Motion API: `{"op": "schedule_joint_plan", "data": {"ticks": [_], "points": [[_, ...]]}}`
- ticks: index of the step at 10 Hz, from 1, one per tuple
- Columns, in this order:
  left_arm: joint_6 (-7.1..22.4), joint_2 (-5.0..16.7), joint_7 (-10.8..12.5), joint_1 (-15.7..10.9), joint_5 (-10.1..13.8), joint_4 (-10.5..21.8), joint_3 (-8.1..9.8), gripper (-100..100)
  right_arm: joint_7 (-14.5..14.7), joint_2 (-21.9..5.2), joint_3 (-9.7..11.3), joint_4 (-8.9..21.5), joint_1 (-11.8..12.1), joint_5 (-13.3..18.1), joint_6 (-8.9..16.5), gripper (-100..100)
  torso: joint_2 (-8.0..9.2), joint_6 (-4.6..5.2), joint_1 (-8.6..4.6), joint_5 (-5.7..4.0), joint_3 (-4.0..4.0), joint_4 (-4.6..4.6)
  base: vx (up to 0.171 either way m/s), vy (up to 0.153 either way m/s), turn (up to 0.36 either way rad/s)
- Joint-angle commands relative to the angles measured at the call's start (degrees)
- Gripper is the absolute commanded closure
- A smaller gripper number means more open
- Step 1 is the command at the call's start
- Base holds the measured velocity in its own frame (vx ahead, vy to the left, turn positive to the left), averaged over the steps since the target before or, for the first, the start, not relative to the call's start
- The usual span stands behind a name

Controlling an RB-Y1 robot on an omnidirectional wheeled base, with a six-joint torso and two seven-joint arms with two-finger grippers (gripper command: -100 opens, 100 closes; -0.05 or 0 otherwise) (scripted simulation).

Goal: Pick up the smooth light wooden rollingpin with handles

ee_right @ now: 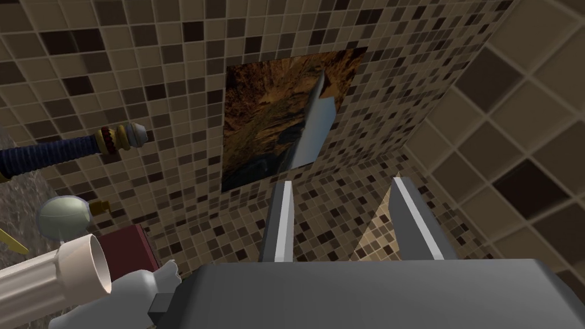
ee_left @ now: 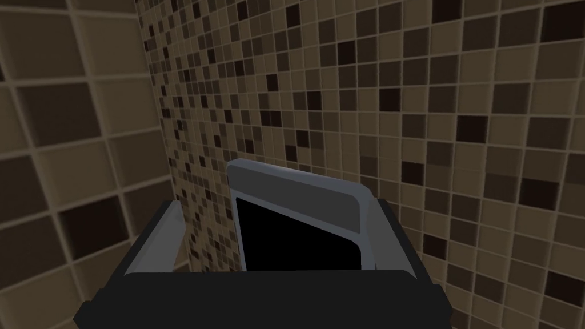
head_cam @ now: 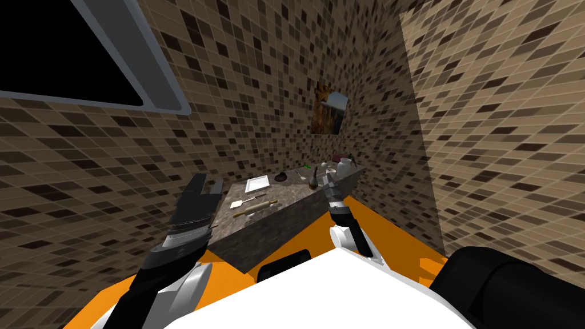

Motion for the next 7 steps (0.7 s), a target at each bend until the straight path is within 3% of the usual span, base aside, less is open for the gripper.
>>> {"op": "schedule_joint_plan", "data": {"ticks": [1,2,7], "points": [[2.9,1.4,0.5,-0.9,-0.6,0.2,0.46,-100,0.0,0.0,0.0,0.0,0.0,0.0,0.0,0,0.0,0.0,0.0,0.0,0.0,0.0,-0.05,-0.021,-0.075],[3.2,1.4,0.5,-0.9,-0.6,0.2,0.46,-100,0.0,0.0,0.0,0.0,0.0,0.0,0.0,0,0.05,0.01,0.01,0.0,0.02,0.0,-0.043,-0.018,-0.047],[11.6,4.5,2.3,-3.9,-2.8,0.4,1.85,-100,0.0,0.0,0.0,0.0,0.0,0.0,0.0,0,0.05,-0.01,-0.03,-0.01,0.03,0.01,-0.052,-0.03,-0.088]]}}
